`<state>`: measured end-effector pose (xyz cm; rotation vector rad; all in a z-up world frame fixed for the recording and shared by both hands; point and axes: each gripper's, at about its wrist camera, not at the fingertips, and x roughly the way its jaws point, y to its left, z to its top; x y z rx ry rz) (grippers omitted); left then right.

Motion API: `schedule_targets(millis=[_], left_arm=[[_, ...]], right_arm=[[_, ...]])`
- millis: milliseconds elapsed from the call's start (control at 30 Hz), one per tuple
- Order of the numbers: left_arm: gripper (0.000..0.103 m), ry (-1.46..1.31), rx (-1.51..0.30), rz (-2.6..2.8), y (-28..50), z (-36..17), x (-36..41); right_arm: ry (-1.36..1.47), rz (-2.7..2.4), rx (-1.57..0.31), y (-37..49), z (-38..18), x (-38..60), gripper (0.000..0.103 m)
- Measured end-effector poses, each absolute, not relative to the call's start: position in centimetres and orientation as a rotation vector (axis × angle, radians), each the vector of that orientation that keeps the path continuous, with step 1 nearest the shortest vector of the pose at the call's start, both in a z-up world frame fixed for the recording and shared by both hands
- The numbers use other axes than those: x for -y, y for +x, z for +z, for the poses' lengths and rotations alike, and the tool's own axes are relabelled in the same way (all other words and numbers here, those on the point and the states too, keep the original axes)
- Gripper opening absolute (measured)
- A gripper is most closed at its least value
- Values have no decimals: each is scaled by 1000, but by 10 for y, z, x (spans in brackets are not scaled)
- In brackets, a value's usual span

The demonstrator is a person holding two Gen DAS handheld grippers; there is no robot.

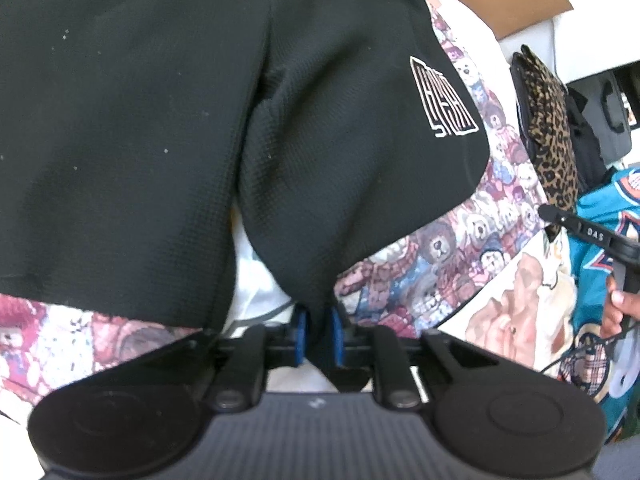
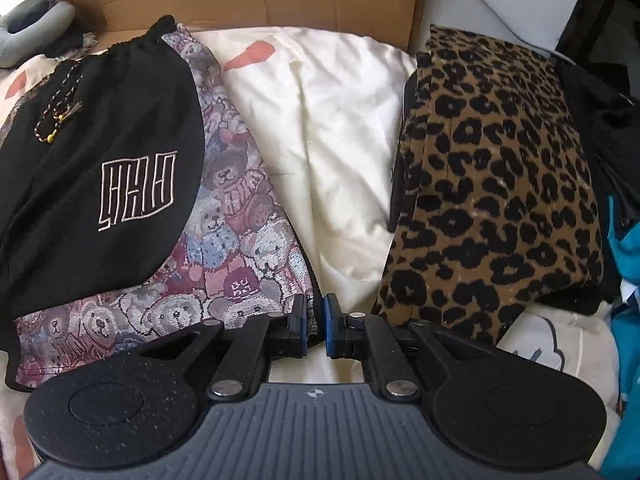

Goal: Fold clothes

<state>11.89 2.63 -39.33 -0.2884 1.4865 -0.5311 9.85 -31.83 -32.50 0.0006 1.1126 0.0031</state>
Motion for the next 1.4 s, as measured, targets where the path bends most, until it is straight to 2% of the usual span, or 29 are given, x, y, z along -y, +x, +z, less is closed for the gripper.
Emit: schedule_targets(millis=[67,167,200,233,633,767,1200,1400], left_arm=[[29,-312,-1482,-527,121,-397,-17],[27,-297,-1474,-532,115,-395,-15],[14,-290,-1472,-534,113,-395,-14],[7,-297,-1476,-545,112,-395,-14],[5,-492,-1384,-768,105,-360,-20],[5,-498,-1419,-758,103,-372,-18],[3,-418,-1512,-712,96,-404,-5],[3,-375,-1543,-726,91,-404,1]], right_arm=[[12,-1,-1111,99,-324,320,6],[19,-4,-1106,100,-321,321,6],[18,-3,-1103,100,-319,320,6],[17,-3,-1100,101,-317,320,6],[-41,-14,-987,108,-263,325,6],[-53,-37,-951,111,-247,331,6],[-71,-59,-1124,120,-335,345,6],[-55,-62,-1163,123,-351,345,7]])
